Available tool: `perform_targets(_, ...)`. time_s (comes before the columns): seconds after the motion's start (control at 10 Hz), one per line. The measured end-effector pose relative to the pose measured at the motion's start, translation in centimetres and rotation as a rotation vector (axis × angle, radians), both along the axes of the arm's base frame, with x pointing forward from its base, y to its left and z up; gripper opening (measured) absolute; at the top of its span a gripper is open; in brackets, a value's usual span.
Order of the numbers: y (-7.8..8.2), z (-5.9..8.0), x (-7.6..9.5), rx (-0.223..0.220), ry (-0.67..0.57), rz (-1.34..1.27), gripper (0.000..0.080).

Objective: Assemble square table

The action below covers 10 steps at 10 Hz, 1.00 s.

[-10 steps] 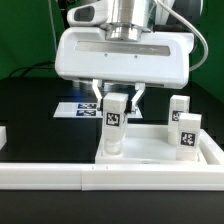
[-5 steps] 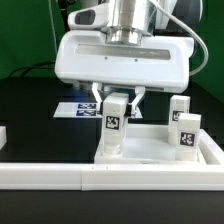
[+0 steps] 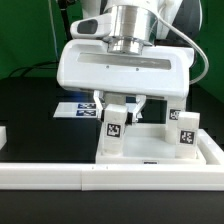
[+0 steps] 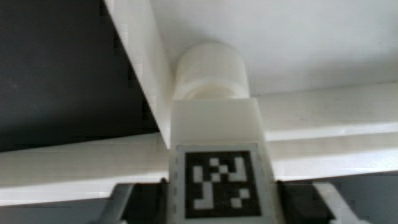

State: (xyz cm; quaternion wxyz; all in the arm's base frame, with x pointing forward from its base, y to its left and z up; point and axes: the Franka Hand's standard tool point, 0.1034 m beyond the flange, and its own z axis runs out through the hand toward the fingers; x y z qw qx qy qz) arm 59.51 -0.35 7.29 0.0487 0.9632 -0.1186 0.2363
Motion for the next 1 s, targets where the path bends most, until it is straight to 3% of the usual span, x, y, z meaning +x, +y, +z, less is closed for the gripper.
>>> perform_targets(0.1, -0.01, 0.00, -0.01, -0.001, 0.001, 0.002, 0.0290)
perform_targets(0.3, -0.02, 0.00, -0.01, -0.001, 0.001, 0.002, 0.0593)
perform_targets(0.5, -0.02, -0.01, -0.01, -0.002, 0.001, 0.003, 0.0637)
perform_targets(1.0, -0.02, -0.01, -0.01, -0.002, 0.001, 0.004, 0.0649)
